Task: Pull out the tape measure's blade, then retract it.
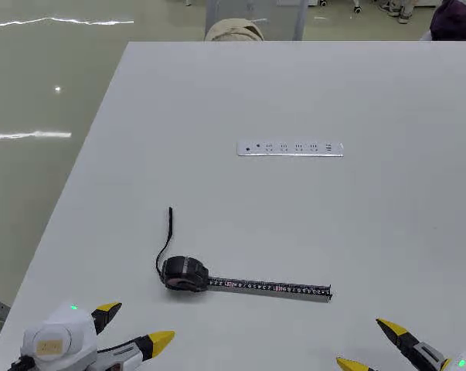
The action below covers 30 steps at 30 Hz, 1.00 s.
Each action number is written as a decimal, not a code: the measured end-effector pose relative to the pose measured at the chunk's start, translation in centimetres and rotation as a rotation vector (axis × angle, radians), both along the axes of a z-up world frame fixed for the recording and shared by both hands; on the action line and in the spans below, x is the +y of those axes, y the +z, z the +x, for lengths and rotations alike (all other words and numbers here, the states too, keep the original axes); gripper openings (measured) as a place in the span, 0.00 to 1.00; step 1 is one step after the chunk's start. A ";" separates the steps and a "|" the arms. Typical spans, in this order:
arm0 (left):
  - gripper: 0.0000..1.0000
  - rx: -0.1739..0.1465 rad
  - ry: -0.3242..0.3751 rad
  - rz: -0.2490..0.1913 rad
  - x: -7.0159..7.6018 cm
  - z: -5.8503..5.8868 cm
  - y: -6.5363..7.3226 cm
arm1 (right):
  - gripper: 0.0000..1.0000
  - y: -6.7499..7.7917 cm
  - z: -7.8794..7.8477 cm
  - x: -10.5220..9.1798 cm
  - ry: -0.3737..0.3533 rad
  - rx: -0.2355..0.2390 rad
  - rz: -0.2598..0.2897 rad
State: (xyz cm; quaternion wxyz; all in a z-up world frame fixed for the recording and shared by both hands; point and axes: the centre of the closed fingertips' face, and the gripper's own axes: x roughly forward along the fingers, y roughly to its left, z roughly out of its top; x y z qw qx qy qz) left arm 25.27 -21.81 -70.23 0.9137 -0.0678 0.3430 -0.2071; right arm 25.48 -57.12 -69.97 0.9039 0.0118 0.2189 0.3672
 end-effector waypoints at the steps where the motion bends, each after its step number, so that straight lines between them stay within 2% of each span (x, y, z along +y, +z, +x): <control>1: 0.76 0.001 0.005 -0.005 -0.1 0.2 0.0 | 0.66 0.1 0.0 0.0 -0.001 -0.001 0.002; 10: 0.76 0.014 0.023 -0.020 -1.0 1.1 0.0 | 0.66 0.1 0.0 -0.1 -0.005 0.001 0.005; 14: 0.76 0.016 0.028 -0.041 -1.4 1.7 -0.1 | 0.66 -0.2 0.2 -0.1 -0.003 0.003 0.005; 20: 0.76 0.024 0.036 -0.048 -1.7 2.3 -0.6 | 0.65 -0.1 0.4 0.2 0.011 0.001 0.004; 30: 0.77 0.021 0.065 -0.045 -2.0 3.2 -1.1 | 0.65 -0.4 0.7 0.1 0.013 0.007 0.001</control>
